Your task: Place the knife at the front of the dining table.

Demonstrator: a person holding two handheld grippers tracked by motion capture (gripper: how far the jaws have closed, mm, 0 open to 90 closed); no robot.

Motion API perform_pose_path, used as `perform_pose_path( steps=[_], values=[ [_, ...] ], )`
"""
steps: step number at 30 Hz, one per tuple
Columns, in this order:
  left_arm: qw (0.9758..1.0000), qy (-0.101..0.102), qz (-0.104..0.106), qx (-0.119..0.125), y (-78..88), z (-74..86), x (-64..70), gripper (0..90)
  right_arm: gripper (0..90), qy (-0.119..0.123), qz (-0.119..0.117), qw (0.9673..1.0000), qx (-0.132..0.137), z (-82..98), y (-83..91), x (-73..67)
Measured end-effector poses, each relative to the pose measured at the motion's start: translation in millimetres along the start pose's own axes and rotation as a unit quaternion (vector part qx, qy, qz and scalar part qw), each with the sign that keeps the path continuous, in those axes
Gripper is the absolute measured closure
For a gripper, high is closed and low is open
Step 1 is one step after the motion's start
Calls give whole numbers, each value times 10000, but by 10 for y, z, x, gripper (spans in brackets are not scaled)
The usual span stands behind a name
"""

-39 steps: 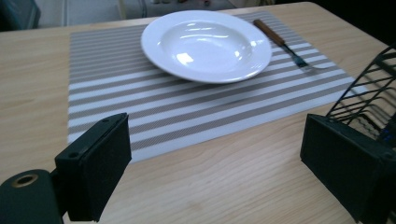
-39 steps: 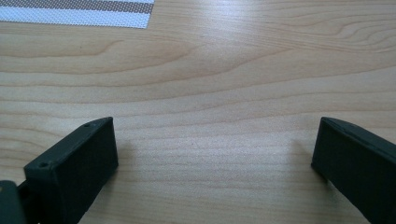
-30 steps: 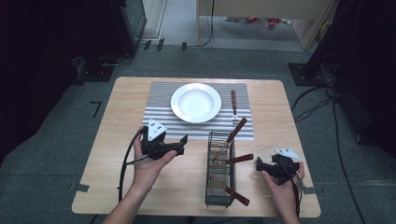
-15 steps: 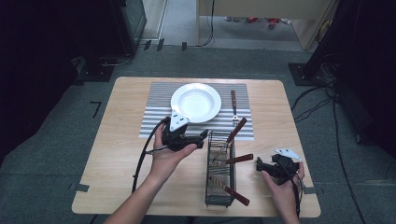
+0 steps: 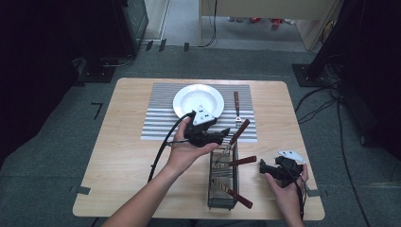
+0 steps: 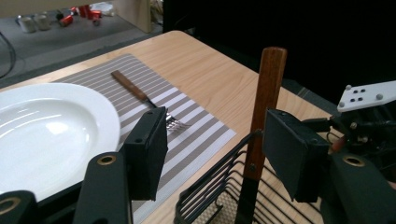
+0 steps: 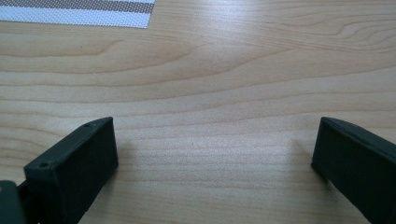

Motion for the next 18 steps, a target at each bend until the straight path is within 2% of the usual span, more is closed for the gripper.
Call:
perform_pose_path(
  steps=[3,5,8,10,13,18],
  values=[
    [9994,-1,355,50,-75,-27,82,465,0,-4,-1,10000,-6,0,1,-1],
    [9987,-21,499,-23,-123,-30,129,481,0,-3,-1,10000,-6,0,1,-1],
    [9980,-99,598,-186,-185,-28,148,521,0,-3,-1,10000,-7,1,1,-1],
    [9975,-80,658,-261,-218,-28,145,542,0,-4,0,10000,-6,1,1,-1],
    [9947,117,946,-375,-270,-28,153,582,0,-2,-2,10000,-7,1,1,-1],
    [9935,148,1029,-463,-343,-9,139,609,0,-4,-1,10000,-9,1,1,-1]
  ],
)
Point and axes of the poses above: each handheld gripper's, and its own axes: y roughly backward along the jaws, z roughly out of its underside, x roughly to its right, the point moved 10 cm from there along -y, roughly forward along the jaws, and after that the axes turned 5 degrees about z, right-handed, at the moved point
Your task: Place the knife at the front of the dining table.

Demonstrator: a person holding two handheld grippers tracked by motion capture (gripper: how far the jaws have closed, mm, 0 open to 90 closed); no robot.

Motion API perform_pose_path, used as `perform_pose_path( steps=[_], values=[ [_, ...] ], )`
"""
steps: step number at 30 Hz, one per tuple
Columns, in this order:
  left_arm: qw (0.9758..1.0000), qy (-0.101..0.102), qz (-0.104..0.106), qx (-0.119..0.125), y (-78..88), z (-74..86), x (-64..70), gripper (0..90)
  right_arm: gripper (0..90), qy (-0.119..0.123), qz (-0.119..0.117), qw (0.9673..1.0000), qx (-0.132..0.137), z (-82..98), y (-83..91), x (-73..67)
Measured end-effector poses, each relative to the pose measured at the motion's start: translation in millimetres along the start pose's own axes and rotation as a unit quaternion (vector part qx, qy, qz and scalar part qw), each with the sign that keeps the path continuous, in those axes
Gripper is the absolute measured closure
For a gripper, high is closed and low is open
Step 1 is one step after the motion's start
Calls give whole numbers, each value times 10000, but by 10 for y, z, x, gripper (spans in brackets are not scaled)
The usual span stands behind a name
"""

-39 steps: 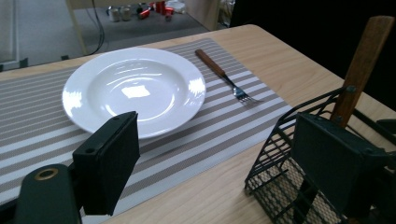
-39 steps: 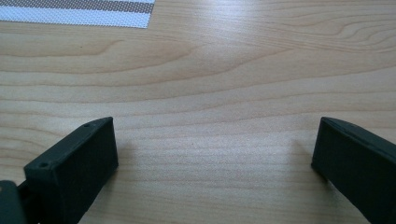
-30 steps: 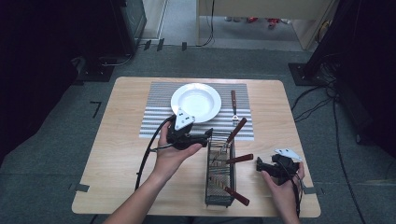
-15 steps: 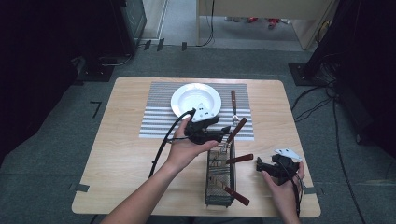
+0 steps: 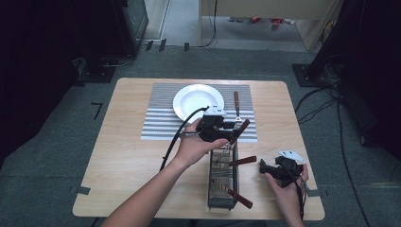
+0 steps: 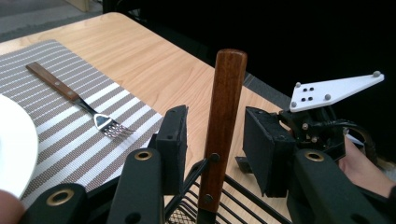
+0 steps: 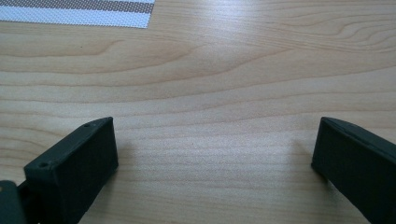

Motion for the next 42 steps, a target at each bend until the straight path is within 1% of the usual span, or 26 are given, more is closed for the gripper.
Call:
perform_pose_path(
  steps=[2,4,5,8,9,11,12,14,16,17,19,21,22,23,24,26,30,31,34,35,39,42],
  values=[
    [9999,62,103,-25,-20,2,6,611,0,1,0,10000,1,0,0,0],
    [9997,79,211,-59,-35,3,25,606,0,1,0,10000,1,0,0,0],
    [9997,61,216,-88,-42,6,26,606,0,1,0,10000,2,0,0,0],
    [9994,103,260,-198,-78,17,37,608,0,-2,-1,10000,-1,0,0,0],
    [9991,121,299,-278,-92,30,37,610,0,0,-1,10000,0,0,0,0],
    [9985,174,374,-357,-109,50,41,643,0,1,0,10000,0,0,0,0],
    [9984,164,391,-379,-116,55,36,651,0,0,0,10000,0,0,0,0],
    [9985,120,330,-414,-131,63,23,677,0,-1,0,10000,0,0,0,0],
    [9989,90,294,-361,-140,56,20,719,0,-1,-1,10000,0,0,0,0],
    [9990,28,275,-354,-136,55,17,734,0,1,-1,10000,1,0,0,0],
    [9991,-37,269,-328,-129,54,22,742,0,1,-1,10000,2,0,0,0],
    [9994,-158,202,-235,-97,36,32,749,0,18,-13,10000,4,0,0,0],
    [9995,-183,191,-188,-81,25,39,751,0,28,-21,10000,6,0,0,1],
    [9996,-196,167,-79,-43,-2,47,763,0,18,-19,10000,-1,1,1,0],
    [9996,-186,195,25,-9,-30,56,764,0,20,-23,10000,-1,2,1,0],
    [9994,-241,142,205,66,-75,60,764,0,23,-23,10000,0,1,1,0],
    [9984,-262,64,488,214,-118,58,764,0,22,-22,10000,-1,2,1,0],
    [9983,-266,32,519,244,-112,52,764,0,23,-22,10000,0,1,1,0],
    [9984,-264,-104,480,300,-67,16,764,0,21,-23,10000,-2,2,2,0],
    [9985,-230,-129,478,315,-52,7,764,0,25,-23,10000,1,1,1,0],
    [9991,-151,-158,376,322,15,-21,764,0,22,-22,10000,-1,2,1,0],
    [9991,-131,-129,392,295,24,-22,762,0,24,-22,10000,0,1,1,0]
  ],
)
Point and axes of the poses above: each handheld gripper's, and its own axes: y roughly backward along the jaws, z roughly out of its underside, x roughly to its right, the point moved 10 cm from there along -y, roughly forward along the jaws, and after that the axes turned 5 degrees about z, right-handed, at the moved point
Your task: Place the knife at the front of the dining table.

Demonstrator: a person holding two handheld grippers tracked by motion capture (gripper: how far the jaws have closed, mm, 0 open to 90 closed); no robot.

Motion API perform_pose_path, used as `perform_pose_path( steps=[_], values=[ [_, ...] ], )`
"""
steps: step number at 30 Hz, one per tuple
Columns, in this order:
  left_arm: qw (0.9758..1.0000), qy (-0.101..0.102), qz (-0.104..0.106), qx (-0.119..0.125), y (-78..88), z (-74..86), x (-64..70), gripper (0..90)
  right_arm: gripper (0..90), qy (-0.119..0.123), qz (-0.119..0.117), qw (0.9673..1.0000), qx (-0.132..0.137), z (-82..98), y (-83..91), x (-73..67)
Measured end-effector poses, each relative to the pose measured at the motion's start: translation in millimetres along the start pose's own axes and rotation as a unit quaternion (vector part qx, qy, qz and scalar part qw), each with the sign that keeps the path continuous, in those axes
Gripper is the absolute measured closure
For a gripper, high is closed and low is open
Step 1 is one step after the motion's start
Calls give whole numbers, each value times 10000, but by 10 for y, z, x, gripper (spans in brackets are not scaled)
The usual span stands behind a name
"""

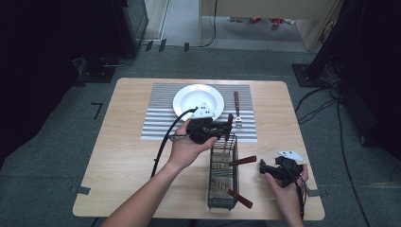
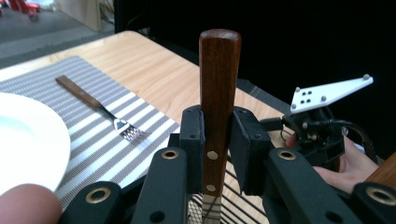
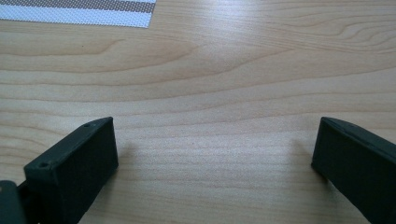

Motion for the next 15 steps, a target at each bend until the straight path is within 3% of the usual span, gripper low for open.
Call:
perform_pose_path(
  steps=[2,5,15],
  values=[
    [10000,52,28,-2,-43,-11,13,749,0,0,0,10000,0,0,0,0],
    [10000,-59,-50,-46,-103,-11,35,726,0,-1,0,10000,-1,0,0,0],
    [9999,-111,-15,-117,-262,-21,85,699,0,13,-15,10000,0,2,1,0]
  ],
)
Point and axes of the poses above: each handheld gripper's, and its own axes: y roughly backward along the jaws, z roughly out of its underside, x roughly to its right, the point moved 10 cm from there along -y, roughly forward along the jaws, and after that the axes turned 5 degrees about z, right-handed, at the moved point
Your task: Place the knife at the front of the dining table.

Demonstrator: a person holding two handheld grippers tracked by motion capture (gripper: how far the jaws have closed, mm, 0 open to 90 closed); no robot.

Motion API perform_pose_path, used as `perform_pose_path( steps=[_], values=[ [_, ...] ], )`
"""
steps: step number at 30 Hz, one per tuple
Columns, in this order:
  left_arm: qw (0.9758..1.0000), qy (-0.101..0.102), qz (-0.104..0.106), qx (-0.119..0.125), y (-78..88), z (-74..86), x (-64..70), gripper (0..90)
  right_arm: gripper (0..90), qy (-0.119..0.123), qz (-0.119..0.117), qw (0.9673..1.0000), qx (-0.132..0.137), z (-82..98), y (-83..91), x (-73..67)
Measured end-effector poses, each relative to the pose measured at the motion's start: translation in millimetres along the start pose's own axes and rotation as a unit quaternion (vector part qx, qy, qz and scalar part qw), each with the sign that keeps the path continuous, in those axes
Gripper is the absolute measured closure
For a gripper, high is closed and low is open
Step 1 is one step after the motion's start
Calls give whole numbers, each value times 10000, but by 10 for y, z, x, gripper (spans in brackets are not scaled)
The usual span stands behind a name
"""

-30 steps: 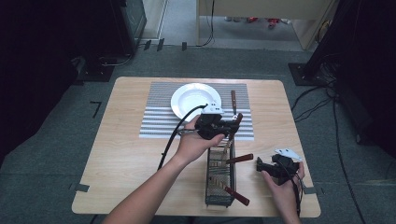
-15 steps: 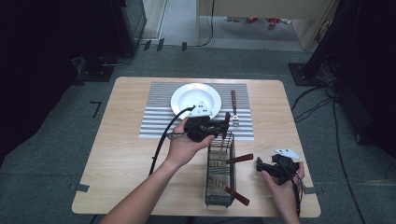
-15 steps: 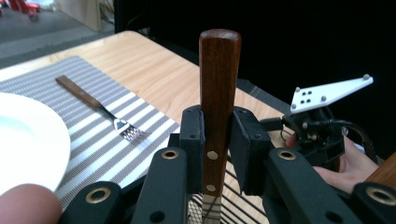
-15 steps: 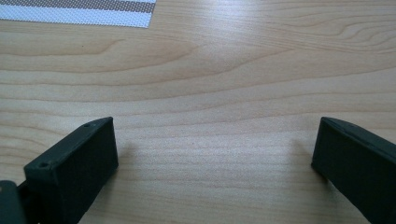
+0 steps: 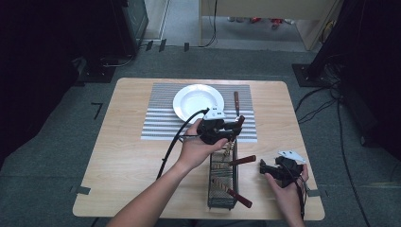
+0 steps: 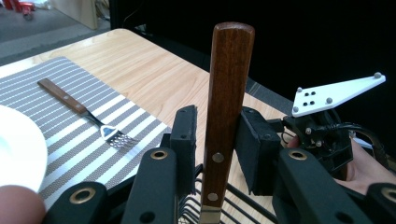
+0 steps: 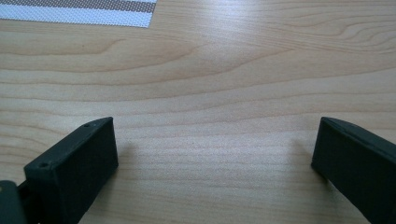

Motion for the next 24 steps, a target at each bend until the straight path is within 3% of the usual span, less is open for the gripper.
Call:
perform_pose_path(
  steps=[6,10,12,17,20,23,24],
  values=[
    [10000,-29,2,-14,-16,-6,24,758,0,11,-6,10000,5,-1,-1,0],
    [10000,-33,-23,53,59,-20,17,761,0,16,-10,10000,6,0,0,1],
    [9997,97,21,219,141,-50,-1,765,0,16,-10,10000,6,0,0,1],
    [9983,62,-33,582,358,-148,-24,766,0,18,-9,10000,7,-1,0,1],
    [9961,25,-100,871,546,-239,-20,766,0,15,-10,10000,10,-1,0,0],
    [9949,-2,-141,995,641,-282,-21,766,0,15,-9,10000,10,-1,-1,1],
    [9934,-9,-164,1131,744,-324,-24,766,0,14,-9,10000,10,-1,0,0]
  ],
)
Point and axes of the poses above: each handheld gripper's, and its own axes: y roughly backward along the jaws, z roughly out of its underside, x roughly to its right, the point moved 10 cm from there along -y, roughly forward along the jaws, and after that the axes turned 5 degrees about z, right-handed, at the moved point
